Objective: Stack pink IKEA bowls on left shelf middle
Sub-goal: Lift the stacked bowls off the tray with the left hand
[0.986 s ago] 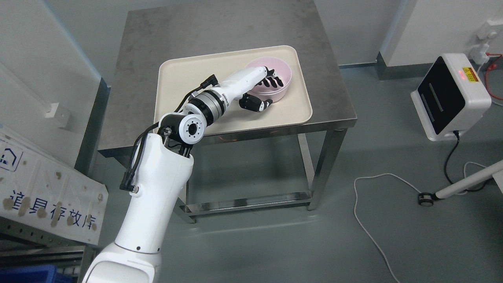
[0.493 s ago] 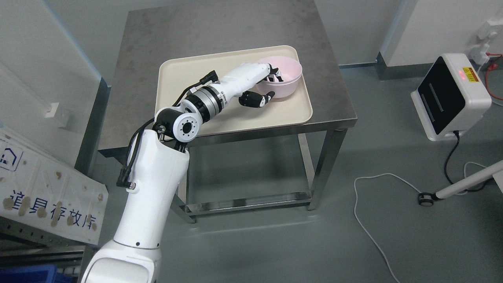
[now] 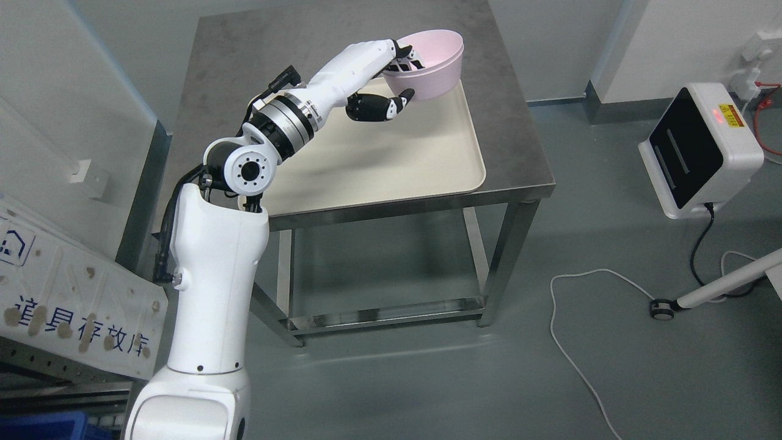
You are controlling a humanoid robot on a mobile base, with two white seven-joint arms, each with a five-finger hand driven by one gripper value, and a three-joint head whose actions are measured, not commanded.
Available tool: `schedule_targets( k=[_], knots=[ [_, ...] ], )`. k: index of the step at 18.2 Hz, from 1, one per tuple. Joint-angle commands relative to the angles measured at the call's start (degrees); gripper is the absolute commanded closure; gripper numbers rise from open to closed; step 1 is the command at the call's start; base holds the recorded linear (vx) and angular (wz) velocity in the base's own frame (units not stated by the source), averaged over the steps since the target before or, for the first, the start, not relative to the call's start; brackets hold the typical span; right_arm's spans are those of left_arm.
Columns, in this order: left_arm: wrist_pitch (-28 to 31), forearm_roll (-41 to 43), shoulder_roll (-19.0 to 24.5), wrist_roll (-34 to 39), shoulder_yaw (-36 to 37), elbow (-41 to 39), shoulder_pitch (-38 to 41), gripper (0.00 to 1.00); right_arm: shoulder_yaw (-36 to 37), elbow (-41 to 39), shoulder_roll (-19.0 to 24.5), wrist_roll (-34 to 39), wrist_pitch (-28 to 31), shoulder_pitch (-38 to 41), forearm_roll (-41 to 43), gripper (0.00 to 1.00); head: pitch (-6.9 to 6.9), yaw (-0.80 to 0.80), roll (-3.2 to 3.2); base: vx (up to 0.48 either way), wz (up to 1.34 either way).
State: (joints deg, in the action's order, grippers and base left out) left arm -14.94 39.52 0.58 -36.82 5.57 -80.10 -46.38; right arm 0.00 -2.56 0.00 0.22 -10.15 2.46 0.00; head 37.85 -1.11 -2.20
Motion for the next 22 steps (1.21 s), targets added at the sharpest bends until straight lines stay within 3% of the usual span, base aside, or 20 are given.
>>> schedule_targets(
  k=[1, 11, 22],
  knots=[
    [0.1, -1.6, 0.4, 0.0, -6.9, -6.2, -0.5, 0.99, 0.6, 0.0, -1.0, 0.0, 0.0, 0.0, -0.4, 0.0, 0.0, 0.0, 0.0, 0.0, 0.0],
    [0.2, -1.5, 0.4, 0.1, -7.1, -6.2, -0.6, 0.99, 0.6, -0.1, -1.0, 0.0, 0.0, 0.0, -0.4, 0.0, 0.0, 0.0, 0.0, -0.01, -0.01],
    [0.1, -1.5, 0.4, 0.1, -8.7, -6.2, -0.5, 0.99, 0.6, 0.0, -1.0, 0.0, 0.0, 0.0, -0.4, 0.0, 0.0, 0.0, 0.0, -0.136, -0.23]
  ],
)
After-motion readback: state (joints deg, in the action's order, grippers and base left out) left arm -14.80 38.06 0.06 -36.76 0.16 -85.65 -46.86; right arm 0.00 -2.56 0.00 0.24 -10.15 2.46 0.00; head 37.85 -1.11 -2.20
